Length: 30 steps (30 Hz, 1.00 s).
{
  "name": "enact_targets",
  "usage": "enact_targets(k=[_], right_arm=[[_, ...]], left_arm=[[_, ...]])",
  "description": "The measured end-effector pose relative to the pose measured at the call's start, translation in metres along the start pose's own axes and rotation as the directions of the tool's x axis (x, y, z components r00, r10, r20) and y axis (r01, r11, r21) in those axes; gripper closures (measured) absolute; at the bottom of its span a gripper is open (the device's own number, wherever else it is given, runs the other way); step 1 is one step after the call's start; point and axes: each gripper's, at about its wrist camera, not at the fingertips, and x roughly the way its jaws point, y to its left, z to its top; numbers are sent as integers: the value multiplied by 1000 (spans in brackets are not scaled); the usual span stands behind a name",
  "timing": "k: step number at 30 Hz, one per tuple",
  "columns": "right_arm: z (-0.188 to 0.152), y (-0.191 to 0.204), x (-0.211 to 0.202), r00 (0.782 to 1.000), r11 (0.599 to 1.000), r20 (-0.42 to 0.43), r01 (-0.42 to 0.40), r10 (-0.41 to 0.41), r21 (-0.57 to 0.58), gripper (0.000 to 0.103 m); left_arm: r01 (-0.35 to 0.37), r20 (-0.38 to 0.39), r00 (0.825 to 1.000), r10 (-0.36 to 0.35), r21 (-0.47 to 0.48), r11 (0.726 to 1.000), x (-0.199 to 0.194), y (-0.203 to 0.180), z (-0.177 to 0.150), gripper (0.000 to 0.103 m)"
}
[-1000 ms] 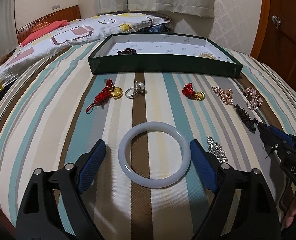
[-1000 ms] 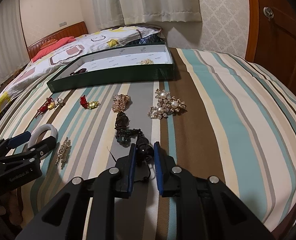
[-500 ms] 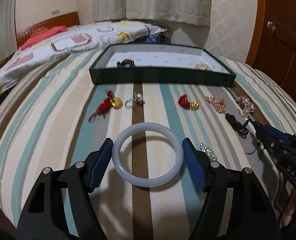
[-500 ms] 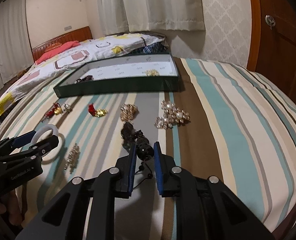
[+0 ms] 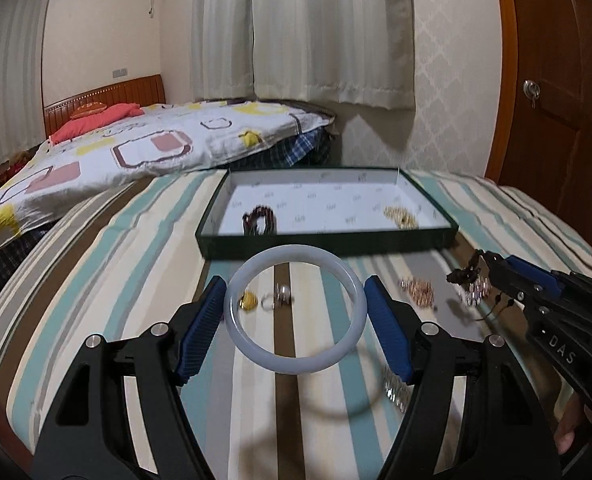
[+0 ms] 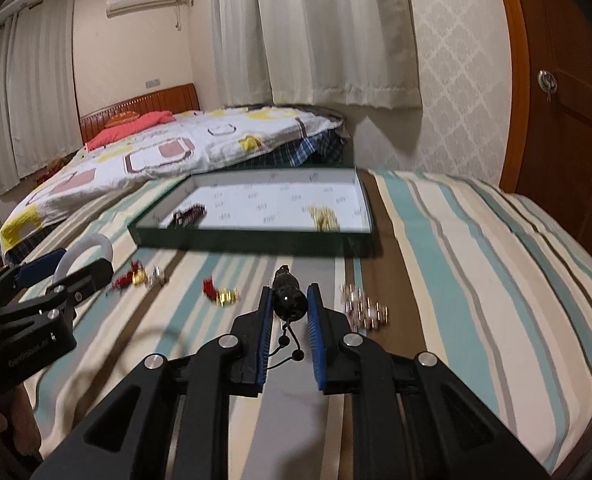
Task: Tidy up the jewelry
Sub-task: 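Carry the bangle and tassel into the green box and open both tools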
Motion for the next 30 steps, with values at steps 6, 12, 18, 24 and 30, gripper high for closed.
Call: enact_targets(k=[6, 12, 18, 24, 30], right_arm=[[41, 4, 18, 997, 1000, 82, -8, 10, -27, 85], [74, 10, 44, 991, 998, 132, -19, 26, -54, 85], [90, 8, 84, 992, 999, 118, -33, 38, -38, 85], [85, 3, 124, 998, 998, 38, -46, 47, -31, 85], [76, -1, 160, 995, 998, -80, -62, 61, -1, 85]], left_arm=[[2, 47, 999, 0, -25, 1000, 19, 1, 30, 34], [-1, 69, 998, 4, -40, 999, 54, 0, 62, 34], [-14, 36, 999, 16, -60, 998, 102, 1, 82, 34], [-15, -55, 998, 11, -71, 997, 151, 2, 85, 34], [-19, -159, 987, 7, -73, 997, 190, 4, 77, 34]])
